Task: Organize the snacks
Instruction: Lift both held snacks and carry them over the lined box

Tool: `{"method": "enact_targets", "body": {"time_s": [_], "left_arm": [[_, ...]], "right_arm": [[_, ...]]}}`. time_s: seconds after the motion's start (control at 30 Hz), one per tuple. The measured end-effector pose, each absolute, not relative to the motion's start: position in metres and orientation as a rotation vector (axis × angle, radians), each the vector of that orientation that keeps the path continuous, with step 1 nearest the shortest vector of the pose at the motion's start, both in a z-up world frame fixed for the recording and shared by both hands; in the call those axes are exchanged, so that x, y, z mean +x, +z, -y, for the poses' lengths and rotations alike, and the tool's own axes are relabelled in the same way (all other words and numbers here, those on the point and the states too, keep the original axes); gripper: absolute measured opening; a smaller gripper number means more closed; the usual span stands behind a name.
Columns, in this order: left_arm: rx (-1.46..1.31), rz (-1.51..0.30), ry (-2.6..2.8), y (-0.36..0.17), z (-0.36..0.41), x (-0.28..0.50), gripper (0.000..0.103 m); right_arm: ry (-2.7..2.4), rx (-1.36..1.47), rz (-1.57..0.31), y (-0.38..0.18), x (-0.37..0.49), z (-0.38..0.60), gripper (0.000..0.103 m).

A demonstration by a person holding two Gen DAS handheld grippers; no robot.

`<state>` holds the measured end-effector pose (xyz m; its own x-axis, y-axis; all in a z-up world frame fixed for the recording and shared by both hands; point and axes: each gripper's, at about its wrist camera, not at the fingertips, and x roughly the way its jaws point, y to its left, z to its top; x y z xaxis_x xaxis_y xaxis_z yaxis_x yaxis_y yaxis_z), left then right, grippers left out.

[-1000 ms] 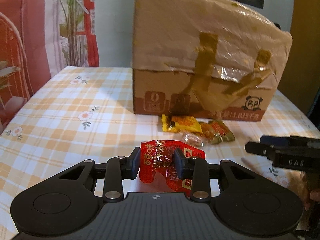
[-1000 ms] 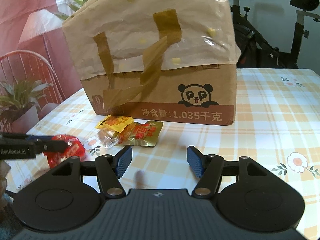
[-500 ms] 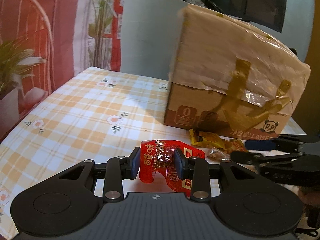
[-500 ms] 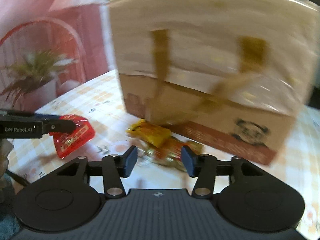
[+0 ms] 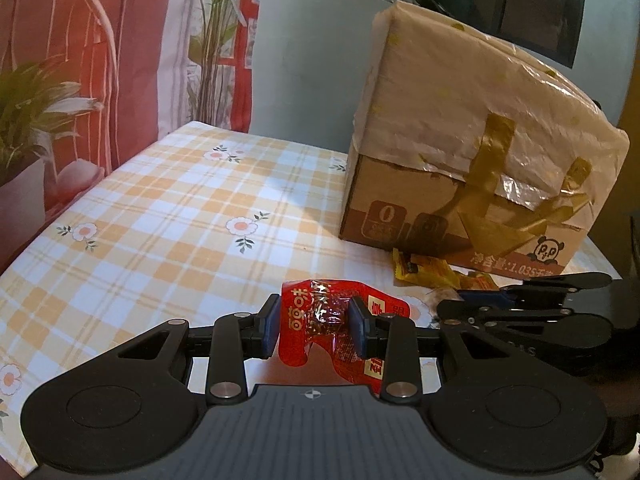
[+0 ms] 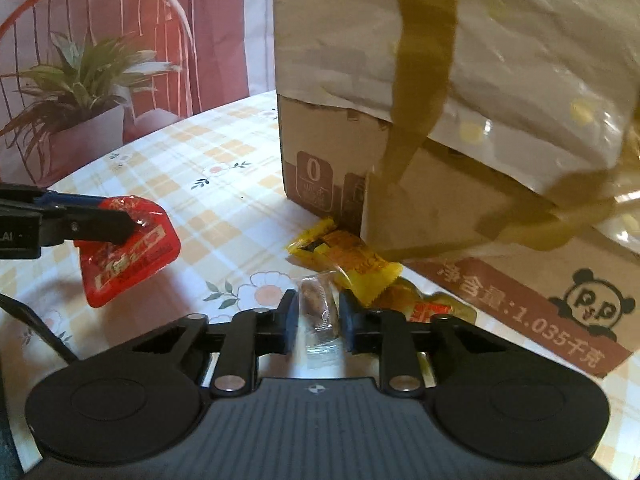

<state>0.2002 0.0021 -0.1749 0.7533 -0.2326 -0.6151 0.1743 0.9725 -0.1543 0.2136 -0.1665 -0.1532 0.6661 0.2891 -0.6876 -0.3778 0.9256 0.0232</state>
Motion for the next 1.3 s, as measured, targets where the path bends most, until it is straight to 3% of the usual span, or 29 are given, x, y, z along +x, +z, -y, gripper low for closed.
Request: {"method": "enact_targets", "body": {"time_s": [0.5, 1.13, 1.3], "left_arm": [[0.033, -0.630, -0.272, -0.155, 0.028, 0.190, 0.037], [-0.010, -0.286, -0.342, -0.021, 0.068, 0.235, 0.038], [0.007, -0.239, -0.349, -0.003, 0.092, 0.264, 0.038]], "right_arm": [[0.347, 0.086, -0.602, -0.133, 0.156, 0.209, 0.019], [0.281, 0.075, -0.240, -0.017, 0.162, 0.242, 0.019], [0.226, 0.059, -0.233, 0.013, 0.189, 0.251, 0.019]]}}
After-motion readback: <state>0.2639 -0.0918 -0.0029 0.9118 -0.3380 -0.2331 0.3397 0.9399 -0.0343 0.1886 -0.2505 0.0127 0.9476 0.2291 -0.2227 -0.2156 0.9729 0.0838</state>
